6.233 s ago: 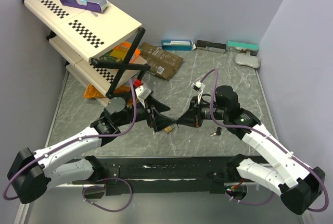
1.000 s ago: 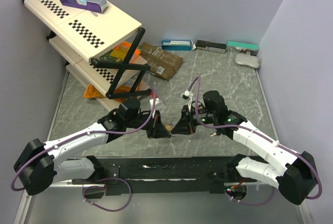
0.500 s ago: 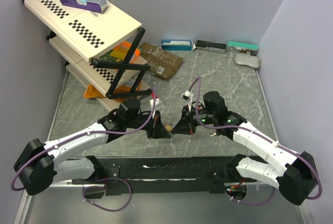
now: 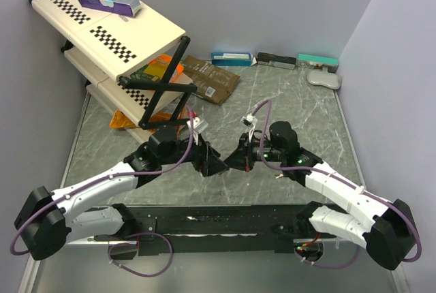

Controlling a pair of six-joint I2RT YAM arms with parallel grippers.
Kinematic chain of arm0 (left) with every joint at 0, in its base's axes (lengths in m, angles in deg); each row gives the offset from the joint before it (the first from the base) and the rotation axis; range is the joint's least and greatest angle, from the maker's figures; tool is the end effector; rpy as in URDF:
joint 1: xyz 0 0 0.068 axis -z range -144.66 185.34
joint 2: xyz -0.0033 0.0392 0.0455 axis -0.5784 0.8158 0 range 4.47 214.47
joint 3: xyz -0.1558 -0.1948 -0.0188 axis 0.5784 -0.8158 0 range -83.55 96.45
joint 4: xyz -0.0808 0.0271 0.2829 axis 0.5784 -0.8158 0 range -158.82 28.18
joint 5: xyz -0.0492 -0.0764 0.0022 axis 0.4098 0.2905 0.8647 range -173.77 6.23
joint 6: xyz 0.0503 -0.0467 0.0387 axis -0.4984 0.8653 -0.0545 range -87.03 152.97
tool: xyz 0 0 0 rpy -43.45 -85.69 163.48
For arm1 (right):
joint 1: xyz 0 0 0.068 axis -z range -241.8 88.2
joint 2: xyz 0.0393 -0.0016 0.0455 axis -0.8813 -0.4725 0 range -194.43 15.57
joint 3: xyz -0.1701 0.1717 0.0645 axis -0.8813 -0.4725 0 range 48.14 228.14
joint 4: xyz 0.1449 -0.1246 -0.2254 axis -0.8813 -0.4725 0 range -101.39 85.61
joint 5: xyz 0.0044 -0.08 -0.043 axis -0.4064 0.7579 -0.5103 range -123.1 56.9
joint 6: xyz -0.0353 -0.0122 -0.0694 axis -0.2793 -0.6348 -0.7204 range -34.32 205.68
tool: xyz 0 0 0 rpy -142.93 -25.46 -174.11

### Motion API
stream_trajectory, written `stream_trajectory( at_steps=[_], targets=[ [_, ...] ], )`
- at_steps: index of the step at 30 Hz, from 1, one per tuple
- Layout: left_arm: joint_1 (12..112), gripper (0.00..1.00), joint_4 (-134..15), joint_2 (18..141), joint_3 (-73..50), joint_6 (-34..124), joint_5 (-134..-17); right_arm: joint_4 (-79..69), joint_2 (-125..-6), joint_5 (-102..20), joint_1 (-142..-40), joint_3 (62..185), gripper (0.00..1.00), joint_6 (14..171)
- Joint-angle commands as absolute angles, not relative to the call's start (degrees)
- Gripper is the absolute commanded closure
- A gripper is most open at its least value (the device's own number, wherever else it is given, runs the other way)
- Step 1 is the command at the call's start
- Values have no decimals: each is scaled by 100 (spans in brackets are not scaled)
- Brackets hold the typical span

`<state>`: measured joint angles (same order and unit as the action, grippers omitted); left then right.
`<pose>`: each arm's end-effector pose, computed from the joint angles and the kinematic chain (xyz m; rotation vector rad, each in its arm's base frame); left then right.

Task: Unlock with the key

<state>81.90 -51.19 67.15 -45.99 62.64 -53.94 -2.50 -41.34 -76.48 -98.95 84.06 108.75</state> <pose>0.1942 -0.2539 0.2289 0.6980 1.9066 -1.3675 0.2022 0.2115 0.2300 -0.8049 1.9100 1.3984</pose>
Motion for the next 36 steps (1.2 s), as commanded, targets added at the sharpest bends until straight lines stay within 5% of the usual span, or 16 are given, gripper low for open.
stream_trajectory(
  at_steps=[1,10,16,28,36],
  targets=[
    [8104,12,-4188,6372,-4672,6496,-5994,852,-3919,-7204,-9881,8269,100,11309],
    [7622,10,-4240,5925,-4988,6890,-6495,285,-4191,-6248,-9880,8330,100,11056],
    [5847,5,-4739,5528,-5463,7411,-5724,-613,-4507,-4755,-10914,8479,100,10528],
    [5450,3,-6042,5281,-4883,6699,-5889,-1625,-6554,-2837,-12648,9533,59,11029],
    [5441,2,-6042,5246,-4936,6673,-5749,-2100,-7495,-2484,-12912,10131,57,11169]
  ],
)
